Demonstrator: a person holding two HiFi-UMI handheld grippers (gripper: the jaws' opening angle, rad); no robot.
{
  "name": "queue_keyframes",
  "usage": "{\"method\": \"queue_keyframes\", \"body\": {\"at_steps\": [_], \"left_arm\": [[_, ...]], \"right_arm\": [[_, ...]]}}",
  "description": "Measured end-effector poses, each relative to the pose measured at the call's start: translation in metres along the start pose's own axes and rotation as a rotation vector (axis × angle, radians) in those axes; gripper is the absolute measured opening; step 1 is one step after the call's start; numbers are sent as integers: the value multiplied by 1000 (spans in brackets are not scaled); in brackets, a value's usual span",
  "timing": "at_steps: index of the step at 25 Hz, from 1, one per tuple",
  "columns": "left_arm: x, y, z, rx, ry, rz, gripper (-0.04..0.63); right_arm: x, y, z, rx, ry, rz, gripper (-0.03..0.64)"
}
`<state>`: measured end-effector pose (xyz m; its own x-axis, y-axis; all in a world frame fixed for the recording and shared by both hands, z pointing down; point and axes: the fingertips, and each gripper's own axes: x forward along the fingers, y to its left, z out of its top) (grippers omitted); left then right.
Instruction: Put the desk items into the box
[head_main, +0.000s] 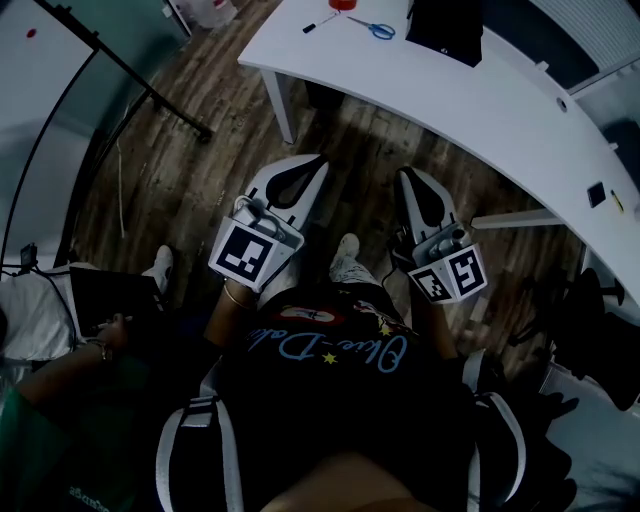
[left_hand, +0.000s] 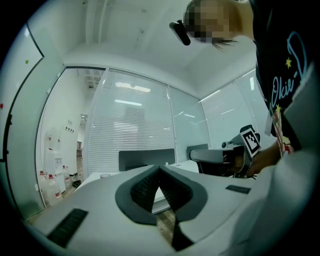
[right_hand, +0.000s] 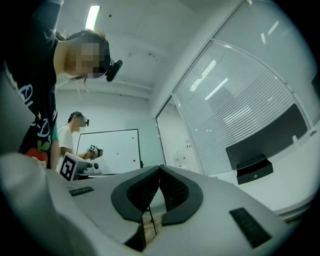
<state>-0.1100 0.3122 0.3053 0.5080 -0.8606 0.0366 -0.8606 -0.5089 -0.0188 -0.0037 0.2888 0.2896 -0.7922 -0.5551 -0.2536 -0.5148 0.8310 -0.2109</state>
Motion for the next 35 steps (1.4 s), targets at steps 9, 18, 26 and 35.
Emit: {"method": "queue_keyframes", "body": {"at_steps": [9,18,26,35], "left_arm": [[27,2,2,11,30,-19,-5],[35,9,5,-2,7,-14,-5],[64,3,6,7,11,-24,-5],[101,-8,9,20,20,-28,-5]], "right_arm": [[4,-24,4,23,-2,-14,25],[6,-32,8,3,-3,-34,25],[-2,-60,15,8,-13,-51,25],[-18,-98,22,13,-28,-65,25]]}}
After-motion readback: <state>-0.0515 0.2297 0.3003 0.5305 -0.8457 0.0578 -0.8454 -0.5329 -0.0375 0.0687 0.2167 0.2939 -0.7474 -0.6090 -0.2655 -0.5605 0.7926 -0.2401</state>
